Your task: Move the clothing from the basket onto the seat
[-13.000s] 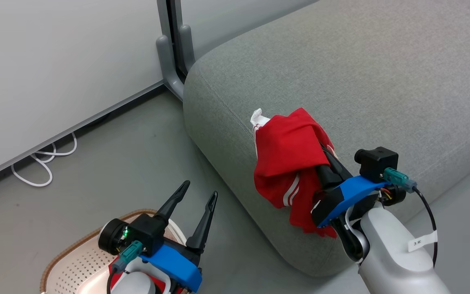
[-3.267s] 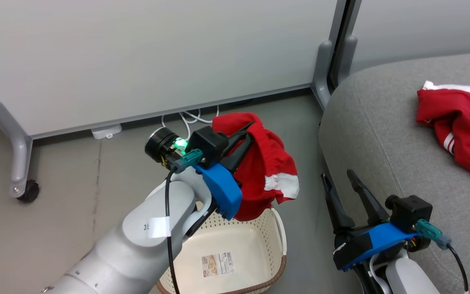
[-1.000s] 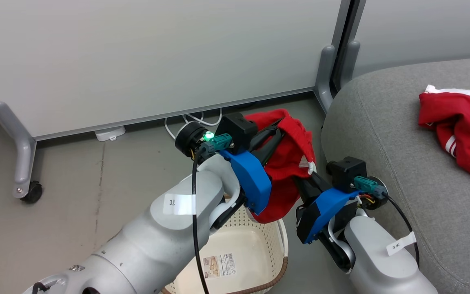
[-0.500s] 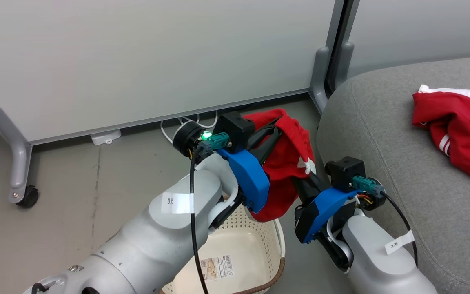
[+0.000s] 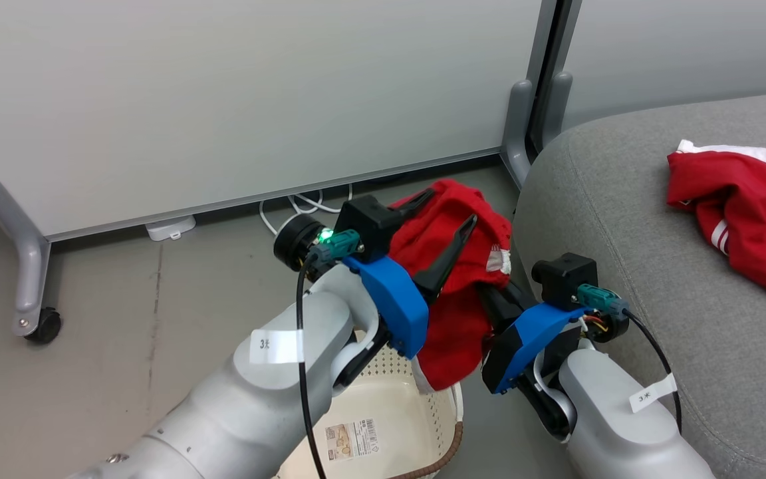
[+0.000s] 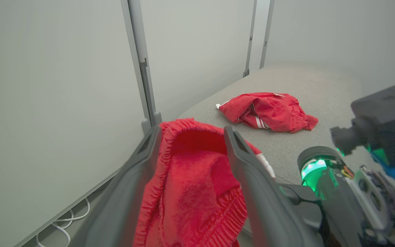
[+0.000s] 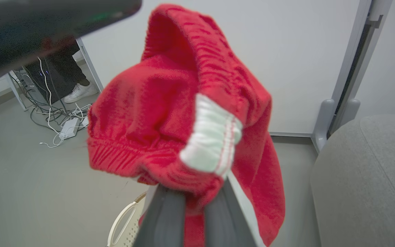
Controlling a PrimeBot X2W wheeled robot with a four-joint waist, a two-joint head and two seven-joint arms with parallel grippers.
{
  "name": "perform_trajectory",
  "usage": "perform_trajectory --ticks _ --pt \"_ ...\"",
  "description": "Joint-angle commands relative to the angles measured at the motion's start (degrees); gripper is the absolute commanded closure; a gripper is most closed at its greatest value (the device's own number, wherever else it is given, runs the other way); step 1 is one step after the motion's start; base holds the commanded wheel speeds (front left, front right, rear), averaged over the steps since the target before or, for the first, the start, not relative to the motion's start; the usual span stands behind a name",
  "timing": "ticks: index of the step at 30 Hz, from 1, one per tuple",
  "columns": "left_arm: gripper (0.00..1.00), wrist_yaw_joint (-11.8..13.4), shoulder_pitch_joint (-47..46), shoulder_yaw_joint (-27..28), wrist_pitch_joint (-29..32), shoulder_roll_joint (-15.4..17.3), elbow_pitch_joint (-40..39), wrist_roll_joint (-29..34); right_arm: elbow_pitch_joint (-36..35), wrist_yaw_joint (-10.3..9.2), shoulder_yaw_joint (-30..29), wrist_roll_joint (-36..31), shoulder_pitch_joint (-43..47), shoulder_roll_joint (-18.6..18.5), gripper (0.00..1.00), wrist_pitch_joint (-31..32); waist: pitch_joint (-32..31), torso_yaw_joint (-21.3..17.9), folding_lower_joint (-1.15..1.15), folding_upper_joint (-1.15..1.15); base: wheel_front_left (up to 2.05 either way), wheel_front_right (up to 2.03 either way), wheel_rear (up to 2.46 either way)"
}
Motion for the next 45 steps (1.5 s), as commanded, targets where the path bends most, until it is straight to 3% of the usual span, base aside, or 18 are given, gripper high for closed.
perform_trajectory --ticks 1,9,21,34,45 --pt "0.0 -0.1 1.84 0.62 -0.27 0.57 -0.37 0.68 -0.16 0.01 -0.2 0.03 -0.68 -0.06 1.0 -0.36 -0.07 0.1 0.0 0.0 0.0 0.0 0.0" --pt "0.0 0.37 9.24 7.76 -0.28 3.46 -6.41 6.39 -1.22 0.01 -1.57 -0.97 0.31 -0.06 1.0 -0.43 -0.07 0.44 0.0 0.0 0.0 0.0 0.0" --pt "0.0 2.22 27.61 24.59 -0.27 9.12 -21.99 18.98 -2.42 0.01 -3.42 -2.17 1.87 -0.06 1.0 -0.41 -0.25 1.18 0.0 0.0 0.0 0.0 0.0" --pt "0.0 1.15 41.86 39.1 -0.27 6.85 -28.9 25.98 -2.81 0.01 -4.49 -2.61 2.7 -0.06 1.0 -0.42 -0.69 1.36 0.0 0.0 0.0 0.0 0.0" --pt "0.0 0.19 44.75 43.68 -0.27 4.44 -29.23 29.43 -2.46 0.01 -5.08 -3.34 2.4 -0.05 1.0 -0.42 -0.39 1.14 0.0 0.0 0.0 0.0 0.0"
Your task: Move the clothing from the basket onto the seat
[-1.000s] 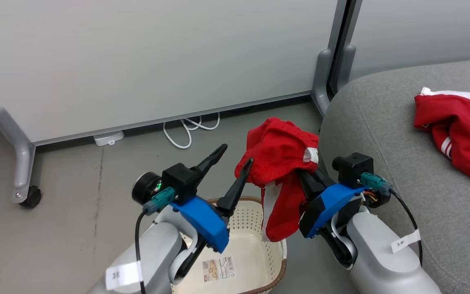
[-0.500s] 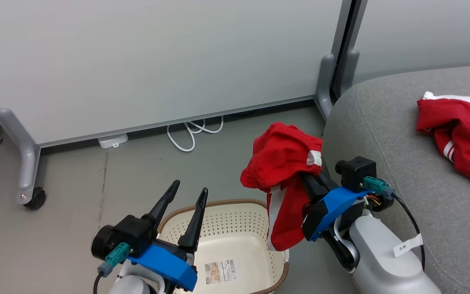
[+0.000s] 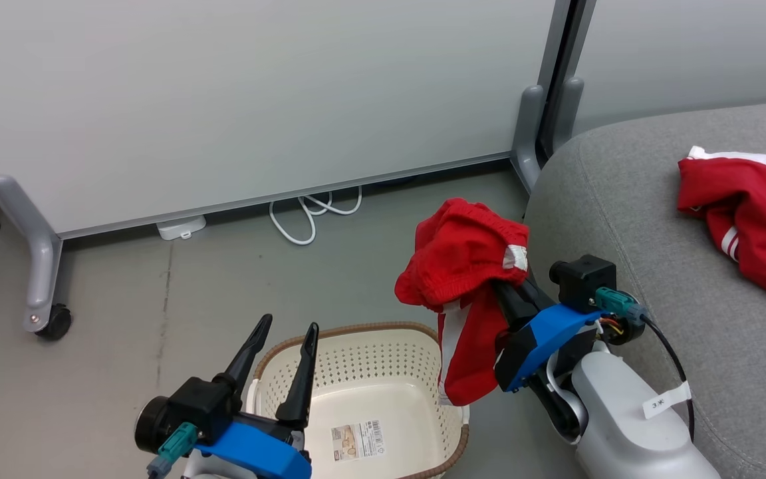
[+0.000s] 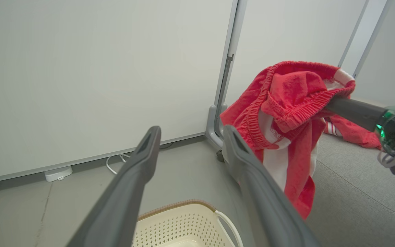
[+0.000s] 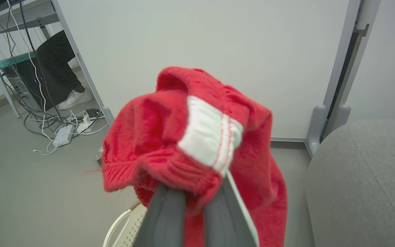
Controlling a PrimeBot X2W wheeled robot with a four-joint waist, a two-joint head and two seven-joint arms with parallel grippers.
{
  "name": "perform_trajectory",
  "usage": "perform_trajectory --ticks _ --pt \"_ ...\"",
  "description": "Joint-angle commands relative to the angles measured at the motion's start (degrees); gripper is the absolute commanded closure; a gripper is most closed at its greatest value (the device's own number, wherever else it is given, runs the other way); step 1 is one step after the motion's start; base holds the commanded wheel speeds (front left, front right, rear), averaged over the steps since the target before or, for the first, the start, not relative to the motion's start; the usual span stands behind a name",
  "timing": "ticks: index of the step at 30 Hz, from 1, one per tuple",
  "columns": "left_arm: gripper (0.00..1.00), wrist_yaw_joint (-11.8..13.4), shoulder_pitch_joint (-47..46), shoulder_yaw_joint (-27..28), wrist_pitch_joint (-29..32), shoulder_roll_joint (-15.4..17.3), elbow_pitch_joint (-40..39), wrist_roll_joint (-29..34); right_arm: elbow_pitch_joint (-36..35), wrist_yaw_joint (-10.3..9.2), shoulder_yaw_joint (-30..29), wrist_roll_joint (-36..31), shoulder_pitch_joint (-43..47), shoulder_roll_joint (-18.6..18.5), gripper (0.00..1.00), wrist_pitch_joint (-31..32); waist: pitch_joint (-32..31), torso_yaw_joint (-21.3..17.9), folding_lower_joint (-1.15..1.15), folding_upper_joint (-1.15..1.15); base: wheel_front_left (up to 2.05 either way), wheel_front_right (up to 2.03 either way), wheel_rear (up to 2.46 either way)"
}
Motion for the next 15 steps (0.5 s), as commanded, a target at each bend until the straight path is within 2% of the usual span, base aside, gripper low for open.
perform_trajectory --ticks 1,9,15 --pt "0.0 -0.27 0.29 0.48 -0.27 -0.22 -0.06 0.3 -0.03 0.01 -0.13 0.03 0.28 -0.04 1.0 -0.34 0.07 -0.09 0.0 0.0 0.0 0.0 0.0" --pt "0.0 -0.48 0.54 1.62 -0.27 -0.68 0.24 1.35 -0.3 0.01 0.16 0.61 0.27 -0.04 1.0 -0.34 0.41 -1.49 0.0 0.0 0.0 0.0 0.0" --pt "0.0 -0.55 0.51 1.51 -0.26 -0.32 -0.24 1.58 -0.6 0.01 -0.05 1.03 -0.01 -0.04 1.0 -0.34 0.89 -4.62 0.0 0.0 0.0 0.0 0.0"
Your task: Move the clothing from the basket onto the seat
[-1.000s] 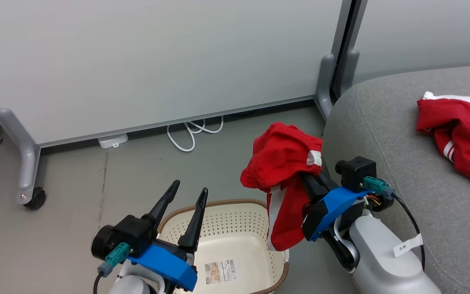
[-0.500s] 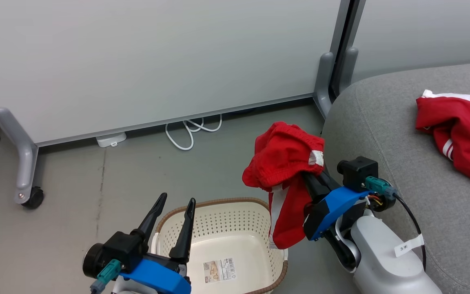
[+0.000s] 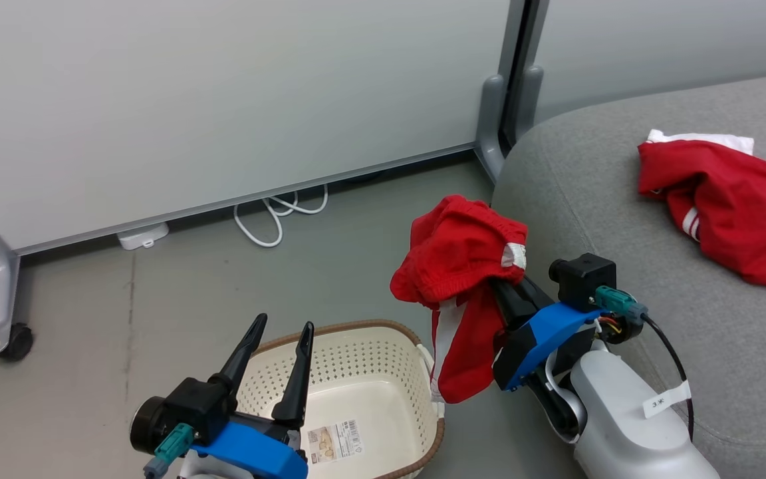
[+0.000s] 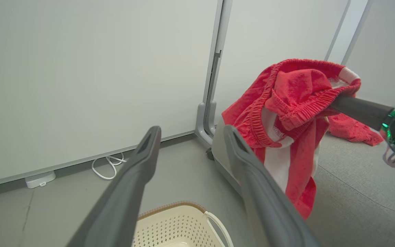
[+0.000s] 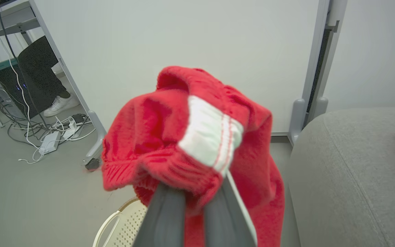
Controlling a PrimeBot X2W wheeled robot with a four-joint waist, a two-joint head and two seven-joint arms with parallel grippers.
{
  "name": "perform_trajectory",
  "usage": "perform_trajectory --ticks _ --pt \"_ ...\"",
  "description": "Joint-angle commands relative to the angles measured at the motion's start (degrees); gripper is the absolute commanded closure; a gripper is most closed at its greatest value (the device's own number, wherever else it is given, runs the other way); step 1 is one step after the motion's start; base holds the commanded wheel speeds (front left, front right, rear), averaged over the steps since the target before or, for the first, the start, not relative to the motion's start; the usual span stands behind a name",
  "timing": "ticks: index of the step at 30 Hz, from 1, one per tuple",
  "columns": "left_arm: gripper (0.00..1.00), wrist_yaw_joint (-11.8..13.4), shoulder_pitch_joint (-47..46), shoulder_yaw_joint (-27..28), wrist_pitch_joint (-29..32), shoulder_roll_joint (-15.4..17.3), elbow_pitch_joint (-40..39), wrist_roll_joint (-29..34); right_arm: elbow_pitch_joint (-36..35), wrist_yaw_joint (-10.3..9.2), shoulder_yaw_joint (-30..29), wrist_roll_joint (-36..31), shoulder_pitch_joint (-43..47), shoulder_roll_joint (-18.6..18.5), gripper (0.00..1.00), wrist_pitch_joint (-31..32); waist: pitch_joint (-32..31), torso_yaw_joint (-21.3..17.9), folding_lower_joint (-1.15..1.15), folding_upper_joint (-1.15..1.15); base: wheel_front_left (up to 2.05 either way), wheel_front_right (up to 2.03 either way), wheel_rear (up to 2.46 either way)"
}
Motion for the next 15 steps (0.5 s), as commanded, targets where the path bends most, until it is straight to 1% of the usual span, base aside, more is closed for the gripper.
perform_trajectory --ticks 1,15 --pt "0.0 -0.13 0.06 -0.08 -0.27 0.27 -0.3 0.32 -0.34 0.01 -0.09 0.46 0.01 -0.04 1.0 -0.33 0.28 -1.64 0.0 0.0 0.0 0.0 0.0" --pt "0.0 -0.13 -1.75 -1.15 -0.27 0.91 -0.58 -0.01 -0.99 0.01 -0.93 0.58 0.3 -0.03 1.0 -0.33 1.85 -14.67 0.0 0.0 0.0 0.0 0.0"
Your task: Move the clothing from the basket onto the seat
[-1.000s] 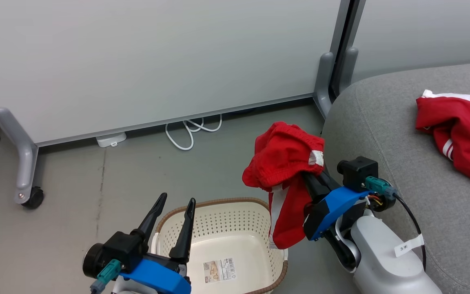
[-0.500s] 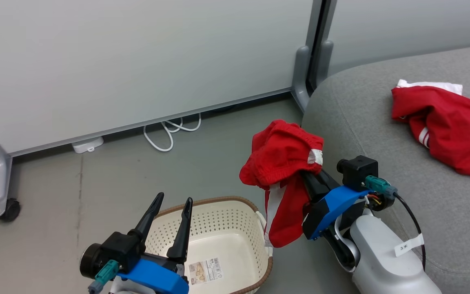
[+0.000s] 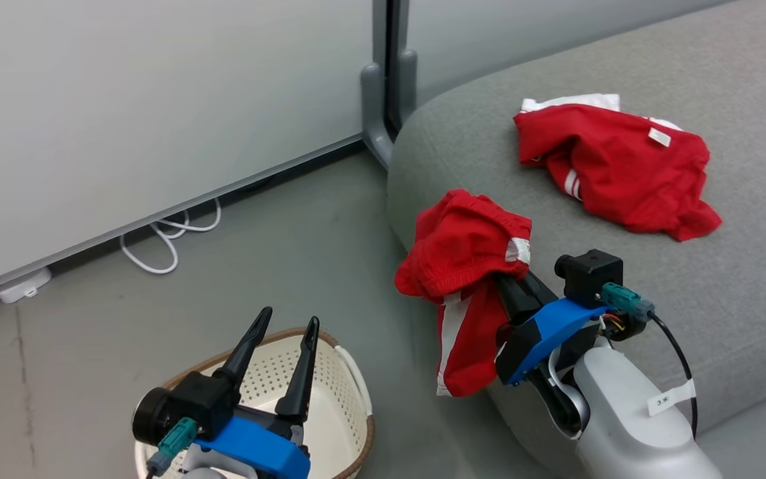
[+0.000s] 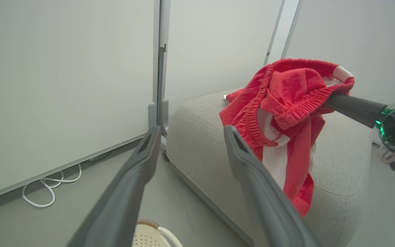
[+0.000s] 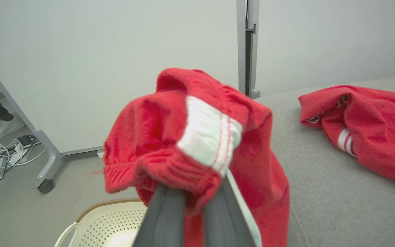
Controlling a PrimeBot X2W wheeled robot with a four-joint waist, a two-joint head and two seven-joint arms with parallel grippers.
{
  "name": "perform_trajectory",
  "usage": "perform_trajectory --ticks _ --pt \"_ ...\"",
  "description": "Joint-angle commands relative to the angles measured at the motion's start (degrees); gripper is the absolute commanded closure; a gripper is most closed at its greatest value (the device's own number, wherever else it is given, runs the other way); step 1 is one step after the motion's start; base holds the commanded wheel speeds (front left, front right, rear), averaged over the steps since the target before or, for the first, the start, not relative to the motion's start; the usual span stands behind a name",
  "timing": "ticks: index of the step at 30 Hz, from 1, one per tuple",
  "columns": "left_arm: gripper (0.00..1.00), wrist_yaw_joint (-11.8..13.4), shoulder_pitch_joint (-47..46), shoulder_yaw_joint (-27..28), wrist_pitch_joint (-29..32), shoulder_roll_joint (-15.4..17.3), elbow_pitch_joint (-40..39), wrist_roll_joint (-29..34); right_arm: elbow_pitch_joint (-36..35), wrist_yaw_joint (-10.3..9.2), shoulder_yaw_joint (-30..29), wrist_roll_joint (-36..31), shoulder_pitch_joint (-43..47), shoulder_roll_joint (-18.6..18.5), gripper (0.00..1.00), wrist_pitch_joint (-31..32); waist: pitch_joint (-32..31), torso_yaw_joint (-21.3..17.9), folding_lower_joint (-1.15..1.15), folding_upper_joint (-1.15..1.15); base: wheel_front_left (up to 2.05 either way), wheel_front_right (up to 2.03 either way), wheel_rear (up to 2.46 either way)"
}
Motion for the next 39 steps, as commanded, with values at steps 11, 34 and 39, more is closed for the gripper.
perform_trajectory --ticks 11,34,39 --pt "0.0 -0.11 -2.15 -0.87 -0.27 1.45 -0.18 0.31 -1.51 0.01 -1.08 0.79 0.96 0.02 1.0 -0.33 2.82 -9.8 0.0 0.0 0.0 0.0 0.0" --pt "0.0 -0.12 -3.93 -2.25 -0.27 2.09 -0.8 1.61 -3.22 0.01 -5.68 2.39 -5.56 -1.31 1.0 -0.15 5.83 -8.78 0.0 0.0 0.0 0.0 0.0" --pt "0.0 -0.12 -6.08 -3.31 -0.27 3.09 -2.16 2.52 -4.74 0.01 -12.28 1.04 -12.51 -4.29 1.0 2.51 10.18 -6.44 0.0 0.0 0.0 0.0 0.0"
